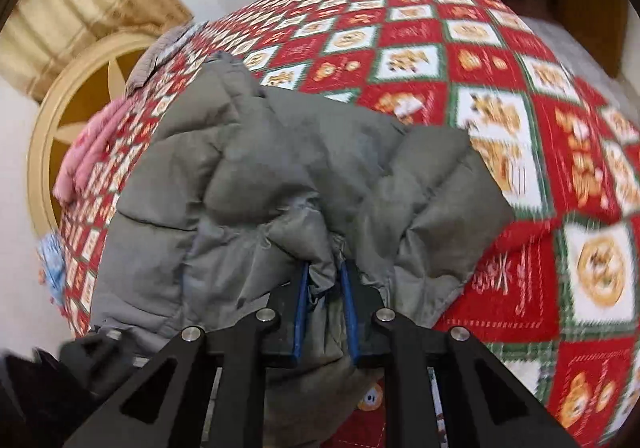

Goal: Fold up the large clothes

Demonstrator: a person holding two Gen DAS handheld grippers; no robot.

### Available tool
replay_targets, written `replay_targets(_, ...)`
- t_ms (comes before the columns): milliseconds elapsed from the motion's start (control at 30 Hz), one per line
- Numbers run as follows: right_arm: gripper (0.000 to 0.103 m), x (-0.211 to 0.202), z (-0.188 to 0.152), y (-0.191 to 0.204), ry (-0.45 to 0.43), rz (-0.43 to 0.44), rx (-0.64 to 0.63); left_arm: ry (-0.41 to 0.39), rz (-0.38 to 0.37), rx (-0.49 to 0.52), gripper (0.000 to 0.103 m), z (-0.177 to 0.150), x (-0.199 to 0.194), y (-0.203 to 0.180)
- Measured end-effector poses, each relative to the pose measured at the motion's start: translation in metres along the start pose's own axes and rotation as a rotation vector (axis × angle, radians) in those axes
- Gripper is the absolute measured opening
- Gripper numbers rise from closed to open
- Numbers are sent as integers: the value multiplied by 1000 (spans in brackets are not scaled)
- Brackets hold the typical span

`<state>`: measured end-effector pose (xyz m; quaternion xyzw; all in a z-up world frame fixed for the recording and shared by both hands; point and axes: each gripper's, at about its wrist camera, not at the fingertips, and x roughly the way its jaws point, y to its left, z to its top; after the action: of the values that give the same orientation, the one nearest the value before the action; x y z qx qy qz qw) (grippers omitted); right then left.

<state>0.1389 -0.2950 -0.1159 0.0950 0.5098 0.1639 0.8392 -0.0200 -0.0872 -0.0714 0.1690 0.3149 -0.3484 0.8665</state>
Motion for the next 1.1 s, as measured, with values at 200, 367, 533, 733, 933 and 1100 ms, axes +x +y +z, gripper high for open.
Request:
replay_targets(200,14,10,-22,-22,-62,41,123,-111,-5,-276,85,9,-72,87)
replay_targets(367,14,7,-40,-25,-126,39,166,-101,155,-534,83,31,-30,175)
replay_targets(533,17,-19,-52,-14,-145,-18,148,41,138,-576,70,33,49,179)
replay_targets(733,17,-78,-15,1,-201,-115,73,37,255,-452,72,39,51,146)
replay_targets(933,17,-48,35,19,-147,-27,194,65,343,-409,72,48,66,144)
replay_targets(1100,17,16,21,19,-171,-226,149,81,388,-391,72,45,78,142)
